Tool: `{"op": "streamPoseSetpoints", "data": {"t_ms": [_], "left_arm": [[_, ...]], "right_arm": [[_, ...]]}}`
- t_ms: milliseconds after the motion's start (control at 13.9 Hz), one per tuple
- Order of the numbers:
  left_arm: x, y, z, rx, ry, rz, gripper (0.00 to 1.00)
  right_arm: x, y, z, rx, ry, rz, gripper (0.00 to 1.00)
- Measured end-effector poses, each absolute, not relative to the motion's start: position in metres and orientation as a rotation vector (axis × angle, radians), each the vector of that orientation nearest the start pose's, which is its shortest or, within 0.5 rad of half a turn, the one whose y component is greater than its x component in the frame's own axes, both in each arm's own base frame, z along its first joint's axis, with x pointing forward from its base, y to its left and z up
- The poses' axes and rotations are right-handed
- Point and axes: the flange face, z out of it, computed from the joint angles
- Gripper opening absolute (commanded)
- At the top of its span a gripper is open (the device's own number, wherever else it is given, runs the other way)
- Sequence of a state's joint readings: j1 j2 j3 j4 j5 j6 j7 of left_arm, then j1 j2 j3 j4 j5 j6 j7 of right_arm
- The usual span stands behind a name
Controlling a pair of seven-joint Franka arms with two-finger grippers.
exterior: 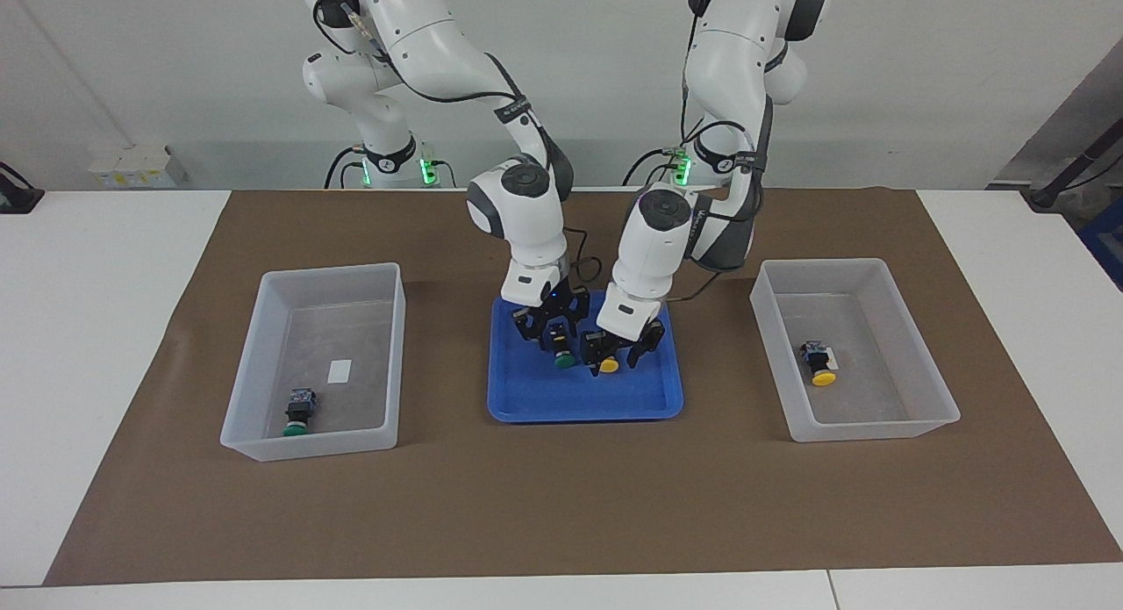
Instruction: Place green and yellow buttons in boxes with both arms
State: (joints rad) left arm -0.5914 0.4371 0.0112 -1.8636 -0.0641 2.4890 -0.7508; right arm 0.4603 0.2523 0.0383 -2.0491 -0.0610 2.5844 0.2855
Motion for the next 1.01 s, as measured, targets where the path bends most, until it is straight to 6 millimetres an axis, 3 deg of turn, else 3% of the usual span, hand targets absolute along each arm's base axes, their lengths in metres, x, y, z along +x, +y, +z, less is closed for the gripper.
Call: {"op": "streamPoseSetpoints", "data": {"t_ms": [287, 575, 647, 790, 1006], "left_arm": [[0.54, -0.368, 0.297, -3.262, -0.392, -0.198, 0.69], [0.541, -0.367, 0.298, -3.26, -0.413, -0.198, 0.54], [0.541, -0.367, 0.298, -3.26, -0.416, -0.199, 0.51], [0.541, -0.366, 0.299, -3.26, -0.421, -0.201, 0.35], [0.541, -0.366, 0.3, -3.259, -0.426, -0.203, 0.16]], "right_arm": [[0.536, 0.237, 0.391, -3.036, -0.268, -0.438, 0.0], [0.548, 0.15, 0.434, -3.089, -0.159, -0.441, 0.0], [0.551, 0.13, 0.439, -3.098, -0.142, -0.445, 0.0], [0.556, 0.093, 0.442, -3.116, -0.12, -0.45, 0.0], [0.56, 0.057, 0.436, -3.137, -0.118, -0.432, 0.0]]}}
